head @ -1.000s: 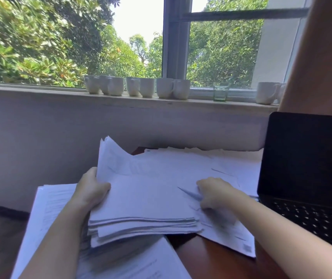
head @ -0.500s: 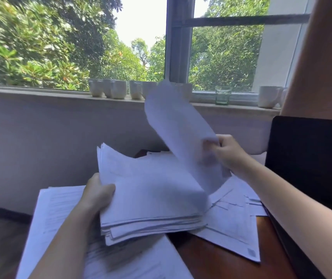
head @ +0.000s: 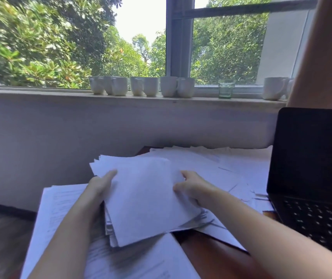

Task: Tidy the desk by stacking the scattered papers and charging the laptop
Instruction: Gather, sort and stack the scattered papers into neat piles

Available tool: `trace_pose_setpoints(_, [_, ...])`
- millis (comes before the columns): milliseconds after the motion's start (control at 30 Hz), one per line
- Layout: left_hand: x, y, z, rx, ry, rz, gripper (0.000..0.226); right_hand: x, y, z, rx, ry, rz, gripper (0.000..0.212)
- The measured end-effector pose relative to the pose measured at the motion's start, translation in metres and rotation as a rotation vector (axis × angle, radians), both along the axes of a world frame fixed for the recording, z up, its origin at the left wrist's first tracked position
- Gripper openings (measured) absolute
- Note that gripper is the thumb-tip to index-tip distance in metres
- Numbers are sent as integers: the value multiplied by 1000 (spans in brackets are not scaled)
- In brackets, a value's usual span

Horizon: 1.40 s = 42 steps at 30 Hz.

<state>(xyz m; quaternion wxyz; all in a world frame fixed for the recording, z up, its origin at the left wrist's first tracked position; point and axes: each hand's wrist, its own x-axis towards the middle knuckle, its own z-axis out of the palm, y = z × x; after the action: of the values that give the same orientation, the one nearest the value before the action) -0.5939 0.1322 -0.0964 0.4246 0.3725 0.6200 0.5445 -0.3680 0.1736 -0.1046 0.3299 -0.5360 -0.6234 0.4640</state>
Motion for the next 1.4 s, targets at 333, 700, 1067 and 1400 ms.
trace_pose_setpoints(333, [-3, 1, -4, -40, 327, -73, 12, 18, -2, 2, 43, -88, 83, 20])
trace_pose_setpoints(700, [0, 2, 3, 168, 335, 137, 19, 65, -6, 1, 203, -915, 151, 54])
trace_pose_setpoints(1067, [-3, 5, 0, 102, 75, 359, 30, 50, 1, -2, 541, -1211, 16, 23])
trace_pose_setpoints(1400, [-2, 0, 3, 144, -27, 393, 17, 72, 20, 7, 432, -828, -281, 32])
